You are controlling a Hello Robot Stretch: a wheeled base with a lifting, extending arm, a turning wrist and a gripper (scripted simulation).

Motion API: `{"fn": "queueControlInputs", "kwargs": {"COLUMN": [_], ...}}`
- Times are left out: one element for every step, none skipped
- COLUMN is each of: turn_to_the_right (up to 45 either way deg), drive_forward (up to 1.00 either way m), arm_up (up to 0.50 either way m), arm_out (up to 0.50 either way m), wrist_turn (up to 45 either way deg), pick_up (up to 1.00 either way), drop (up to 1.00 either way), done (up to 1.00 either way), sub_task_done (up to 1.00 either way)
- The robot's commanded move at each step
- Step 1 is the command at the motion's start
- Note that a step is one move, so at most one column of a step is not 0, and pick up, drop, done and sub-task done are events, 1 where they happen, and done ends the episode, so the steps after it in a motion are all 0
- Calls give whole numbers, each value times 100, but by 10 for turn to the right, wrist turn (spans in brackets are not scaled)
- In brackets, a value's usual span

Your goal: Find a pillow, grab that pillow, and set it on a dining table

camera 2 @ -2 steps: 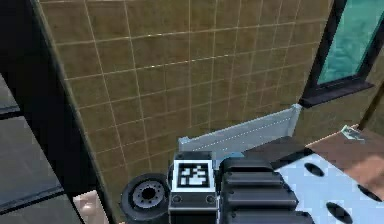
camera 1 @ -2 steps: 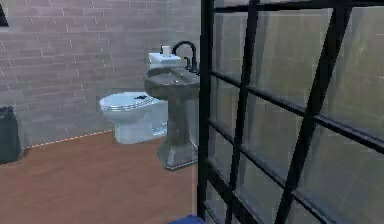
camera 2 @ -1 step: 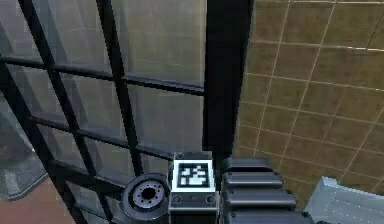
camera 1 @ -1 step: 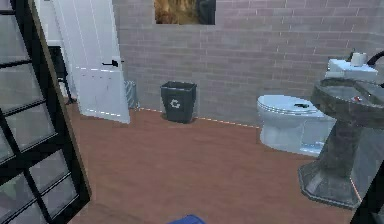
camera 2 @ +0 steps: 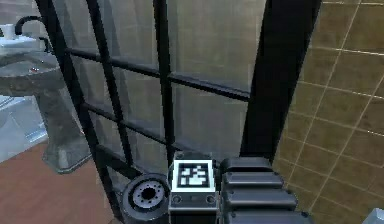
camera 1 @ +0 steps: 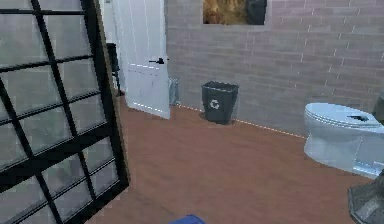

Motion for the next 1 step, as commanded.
{"fn": "queueControlInputs", "kwargs": {"turn_to_the_right": [0], "drive_forward": [100], "arm_up": [0], "arm_out": [0], "wrist_turn": [0], "pick_up": [0], "drop": [0], "done": [0], "sub_task_done": [0]}}
